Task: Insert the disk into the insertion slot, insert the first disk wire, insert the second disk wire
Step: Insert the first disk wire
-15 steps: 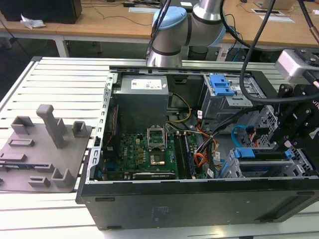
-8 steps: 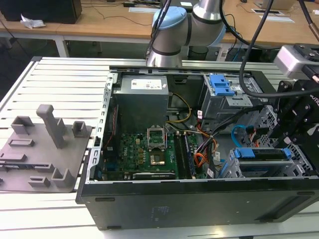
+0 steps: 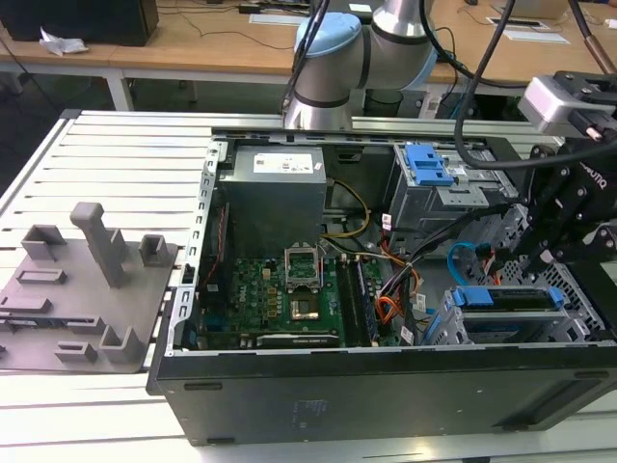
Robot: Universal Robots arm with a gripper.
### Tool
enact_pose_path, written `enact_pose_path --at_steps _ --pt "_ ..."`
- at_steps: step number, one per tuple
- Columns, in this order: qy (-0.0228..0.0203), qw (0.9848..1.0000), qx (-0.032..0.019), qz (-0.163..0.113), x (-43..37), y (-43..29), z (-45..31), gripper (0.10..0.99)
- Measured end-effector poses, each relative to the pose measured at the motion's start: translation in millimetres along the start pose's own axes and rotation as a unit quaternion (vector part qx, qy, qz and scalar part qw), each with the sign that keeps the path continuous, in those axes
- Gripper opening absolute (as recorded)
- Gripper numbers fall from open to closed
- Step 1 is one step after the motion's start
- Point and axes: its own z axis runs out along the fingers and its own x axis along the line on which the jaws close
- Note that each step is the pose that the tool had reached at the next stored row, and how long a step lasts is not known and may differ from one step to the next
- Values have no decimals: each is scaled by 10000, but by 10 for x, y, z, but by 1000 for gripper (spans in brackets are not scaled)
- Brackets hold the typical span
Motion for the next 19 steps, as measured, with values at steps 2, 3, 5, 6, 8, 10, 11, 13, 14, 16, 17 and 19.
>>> enact_pose_path --at_steps 2,3,5,6,8,10,11,13,14,16,17,19 --pt "8 10000 0 0 -44 1 0 302" --pt "12 10000 0 1 -69 1 -1 302" --pt "18 10000 1 1 -115 2 -1 302" --pt "20 10000 0 1 -128 2 0 302" --pt "20 10000 0 1 -135 3 0 302" --pt "21 10000 0 1 -135 16 8 302" --pt "20 10000 0 1 -135 20 12 302" --pt "21 10000 0 0 -135 24 17 302" --pt "22 10000 1 0 -136 25 23 302" --pt "21 10000 0 1 -142 25 42 302" --pt "20 10000 0 1 -145 25 47 302" --pt "22 10000 0 1 -152 24 55 302"
